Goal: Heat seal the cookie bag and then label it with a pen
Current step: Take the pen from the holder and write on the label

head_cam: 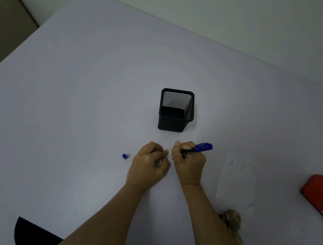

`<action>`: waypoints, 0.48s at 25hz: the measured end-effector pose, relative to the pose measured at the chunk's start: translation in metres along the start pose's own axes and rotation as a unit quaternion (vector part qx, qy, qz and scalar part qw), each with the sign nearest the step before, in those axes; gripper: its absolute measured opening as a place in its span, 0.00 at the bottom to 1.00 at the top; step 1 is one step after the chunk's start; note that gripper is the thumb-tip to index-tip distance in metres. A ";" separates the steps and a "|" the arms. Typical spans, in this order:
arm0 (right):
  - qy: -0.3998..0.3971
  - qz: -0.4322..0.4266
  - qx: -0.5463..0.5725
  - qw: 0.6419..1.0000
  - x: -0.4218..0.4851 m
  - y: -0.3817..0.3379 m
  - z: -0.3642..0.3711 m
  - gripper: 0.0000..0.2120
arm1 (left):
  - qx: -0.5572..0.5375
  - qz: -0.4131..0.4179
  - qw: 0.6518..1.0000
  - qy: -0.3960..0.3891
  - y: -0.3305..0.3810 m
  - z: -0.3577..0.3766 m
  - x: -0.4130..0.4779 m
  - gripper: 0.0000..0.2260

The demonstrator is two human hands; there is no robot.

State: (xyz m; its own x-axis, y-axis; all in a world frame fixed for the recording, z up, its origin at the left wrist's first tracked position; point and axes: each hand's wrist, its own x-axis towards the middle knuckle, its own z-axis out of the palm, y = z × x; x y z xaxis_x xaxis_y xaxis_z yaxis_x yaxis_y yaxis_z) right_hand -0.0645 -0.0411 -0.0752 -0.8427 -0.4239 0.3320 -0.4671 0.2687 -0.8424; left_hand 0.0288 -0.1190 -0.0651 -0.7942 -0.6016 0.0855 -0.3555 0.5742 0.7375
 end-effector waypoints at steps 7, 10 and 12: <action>0.006 -0.004 0.004 1.000 0.001 -0.002 -0.001 0.15 | 0.002 0.000 1.000 0.003 0.000 0.000 0.000 0.08; 0.009 -0.005 0.002 1.000 0.001 -0.002 -0.001 0.15 | 0.004 0.000 1.000 0.007 0.000 0.001 0.000 0.06; -0.005 -0.016 0.001 1.000 0.000 -0.001 -0.002 0.15 | 0.005 0.000 1.000 0.005 0.000 0.001 0.000 0.06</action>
State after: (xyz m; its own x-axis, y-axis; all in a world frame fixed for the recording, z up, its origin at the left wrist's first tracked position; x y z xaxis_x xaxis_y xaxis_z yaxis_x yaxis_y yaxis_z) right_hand -0.0647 -0.0399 -0.0734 -0.8245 -0.4407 0.3548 -0.4935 0.2536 -0.8319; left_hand 0.0286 -0.1183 -0.0662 -0.7897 -0.6065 0.0925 -0.3598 0.5799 0.7309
